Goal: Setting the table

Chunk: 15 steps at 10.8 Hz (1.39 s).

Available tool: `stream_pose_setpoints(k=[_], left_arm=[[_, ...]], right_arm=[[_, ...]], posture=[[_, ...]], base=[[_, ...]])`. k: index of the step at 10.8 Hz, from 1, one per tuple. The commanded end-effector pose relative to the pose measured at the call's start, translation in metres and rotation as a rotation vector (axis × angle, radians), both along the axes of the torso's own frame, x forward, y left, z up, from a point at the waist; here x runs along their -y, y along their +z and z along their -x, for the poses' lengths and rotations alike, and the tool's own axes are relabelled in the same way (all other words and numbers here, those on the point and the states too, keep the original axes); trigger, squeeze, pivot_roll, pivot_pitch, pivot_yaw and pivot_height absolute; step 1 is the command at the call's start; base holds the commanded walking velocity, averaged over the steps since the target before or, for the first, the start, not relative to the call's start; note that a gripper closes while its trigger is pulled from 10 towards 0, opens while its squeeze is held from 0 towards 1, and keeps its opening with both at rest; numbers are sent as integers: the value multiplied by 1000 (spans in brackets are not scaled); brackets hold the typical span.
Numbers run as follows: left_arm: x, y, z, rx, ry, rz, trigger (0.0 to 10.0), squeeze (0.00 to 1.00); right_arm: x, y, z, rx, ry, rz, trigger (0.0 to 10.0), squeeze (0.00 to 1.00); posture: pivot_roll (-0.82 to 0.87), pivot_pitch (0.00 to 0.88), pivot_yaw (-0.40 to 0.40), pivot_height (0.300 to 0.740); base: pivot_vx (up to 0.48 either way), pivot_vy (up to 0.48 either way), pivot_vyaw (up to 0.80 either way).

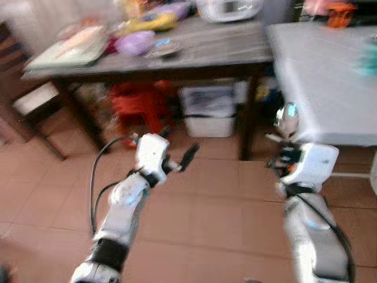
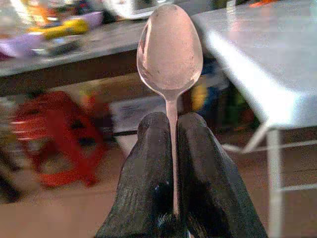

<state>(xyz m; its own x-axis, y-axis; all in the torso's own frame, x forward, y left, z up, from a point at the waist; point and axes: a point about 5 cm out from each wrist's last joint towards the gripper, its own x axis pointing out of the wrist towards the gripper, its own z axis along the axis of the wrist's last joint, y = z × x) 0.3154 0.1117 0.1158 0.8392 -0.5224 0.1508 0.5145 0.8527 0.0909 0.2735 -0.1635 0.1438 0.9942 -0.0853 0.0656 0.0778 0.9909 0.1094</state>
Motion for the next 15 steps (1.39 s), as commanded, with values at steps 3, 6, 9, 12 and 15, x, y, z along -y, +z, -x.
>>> stream_pose_setpoints(k=[3,6,9,12,15], left_arm=[[1,5,0,16,26,33,10000,0],[4,6,3,9,12,65,10000,0],[6,5,4,3,6,72,10000,0],[6,4,4,0,7,73,10000,0],[10,3,4,-8,0,74,10000,0]], right_arm=[[1,2,-1,12,7,10,10000,0],[3,0,0,12,2,22,10000,0],[4,0,1,13,-1,30,10000,0],[4,0,0,16,4,36,10000,0],[2,2,-1,26,8,59,10000,0]], posture=[[-114,94,137,740],[-120,95,139,740],[-122,95,136,740],[-121,93,134,740],[-123,87,135,740]], base=[[0,0,0],[186,0,0],[398,0,0],[456,0,0],[480,0,0]])
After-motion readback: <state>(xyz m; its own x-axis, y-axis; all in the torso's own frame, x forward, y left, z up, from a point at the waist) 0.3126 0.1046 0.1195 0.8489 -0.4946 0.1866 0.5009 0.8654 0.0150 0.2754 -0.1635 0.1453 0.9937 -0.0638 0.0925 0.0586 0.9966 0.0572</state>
